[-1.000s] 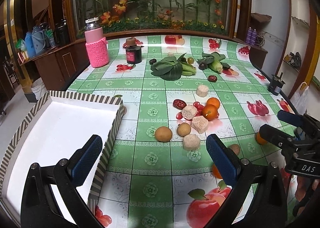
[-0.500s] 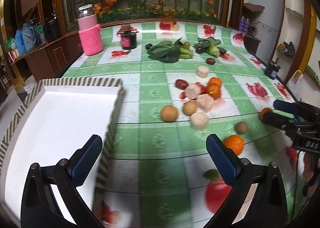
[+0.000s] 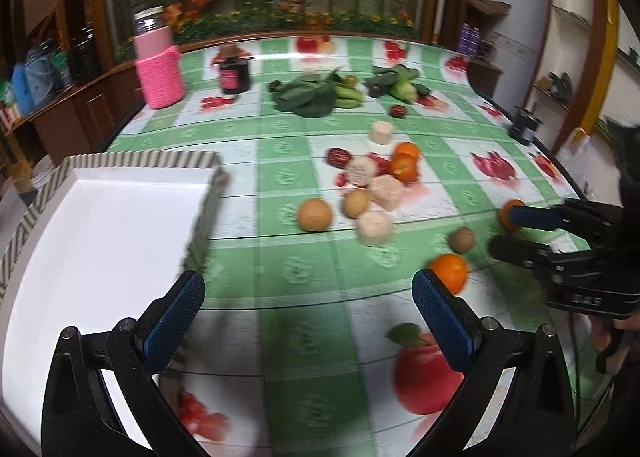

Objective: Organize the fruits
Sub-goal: 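Move both grippers toward the fruits on the tablecloth, then grasp an orange with the left gripper while the right gripper grasps a small brown ball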

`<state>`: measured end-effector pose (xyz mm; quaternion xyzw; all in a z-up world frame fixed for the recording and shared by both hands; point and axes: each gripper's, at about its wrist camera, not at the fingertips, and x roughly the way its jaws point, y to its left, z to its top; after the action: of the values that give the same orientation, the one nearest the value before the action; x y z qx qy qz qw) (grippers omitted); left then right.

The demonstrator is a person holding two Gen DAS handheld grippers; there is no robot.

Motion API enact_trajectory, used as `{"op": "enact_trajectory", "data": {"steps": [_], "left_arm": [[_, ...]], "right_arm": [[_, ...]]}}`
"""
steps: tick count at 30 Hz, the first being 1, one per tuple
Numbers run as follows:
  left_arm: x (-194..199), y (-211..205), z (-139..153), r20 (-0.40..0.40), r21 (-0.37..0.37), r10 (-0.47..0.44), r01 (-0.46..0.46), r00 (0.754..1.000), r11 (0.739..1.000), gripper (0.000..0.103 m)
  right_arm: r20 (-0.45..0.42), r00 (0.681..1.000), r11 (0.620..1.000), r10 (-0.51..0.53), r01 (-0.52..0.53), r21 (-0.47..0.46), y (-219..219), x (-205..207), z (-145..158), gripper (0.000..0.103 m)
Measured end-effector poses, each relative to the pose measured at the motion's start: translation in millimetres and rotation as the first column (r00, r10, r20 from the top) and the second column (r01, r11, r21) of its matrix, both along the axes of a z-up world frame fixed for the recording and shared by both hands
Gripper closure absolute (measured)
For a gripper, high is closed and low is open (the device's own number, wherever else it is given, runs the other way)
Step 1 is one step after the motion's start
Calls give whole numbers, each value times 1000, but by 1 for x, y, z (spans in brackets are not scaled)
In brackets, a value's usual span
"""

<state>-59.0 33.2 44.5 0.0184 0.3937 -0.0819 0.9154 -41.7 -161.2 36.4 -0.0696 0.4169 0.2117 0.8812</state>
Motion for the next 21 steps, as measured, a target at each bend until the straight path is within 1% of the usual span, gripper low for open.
{"op": "enact_trajectory", "data": {"steps": [5, 7, 8, 9, 11, 13, 14, 15, 16, 17, 19, 20, 21], "left_arm": [[-2, -11, 0, -1, 18, -24, 24, 1000, 1000, 0], [-2, -14, 0, -4, 23, -33, 33, 999, 999, 0], [-2, -16, 0, -7, 24, -37, 37, 999, 999, 0], [-1, -18, 0, -9, 24, -42, 42, 999, 999, 0], [-1, -22, -1, -12, 26, -53, 53, 999, 998, 0], [0, -28, -2, -14, 33, -65, 66, 998, 997, 0], [1, -32, -2, -16, 37, -72, 72, 997, 997, 0], [2, -35, -2, -17, 42, -80, 80, 997, 996, 0], [3, -38, -3, -18, 45, -86, 87, 996, 995, 0], [4, -40, -3, -19, 45, -89, 90, 996, 995, 0], [5, -43, -3, -20, 40, -96, 96, 995, 995, 0], [5, -43, -2, -20, 39, -95, 95, 995, 995, 0], [6, -43, -3, -21, 39, -93, 93, 995, 995, 0]], "right_arm": [[-29, 999, 999, 42, -42, 6, 8, 4, -6, 54], [-36, 997, 998, 63, -63, 5, 13, 8, -8, 62], [-40, 997, 998, 70, -70, -4, 16, 10, -10, 71], [-46, 996, 997, 77, -78, -11, 18, 13, -13, 77], [-66, 994, 996, 89, -91, -19, 22, 19, -20, 82], [-51, 994, 995, 96, -97, -33, 23, 19, -22, 88], [-51, 994, 995, 96, -98, -28, 22, 19, -22, 90], [-59, 994, 995, 97, -98, -13, 20, 20, -22, 90], [-64, 993, 995, 96, -96, -6, 18, 20, -22, 90], [-66, 993, 996, 93, -94, -9, 17, 20, -22, 88], [-59, 993, 995, 98, -98, -6, 17, 19, -20, 76], [-57, 993, 995, 101, -100, 22, 15, 18, -19, 60], [-53, 994, 995, 97, -95, 37, 14, 19, -17, 50]]}}
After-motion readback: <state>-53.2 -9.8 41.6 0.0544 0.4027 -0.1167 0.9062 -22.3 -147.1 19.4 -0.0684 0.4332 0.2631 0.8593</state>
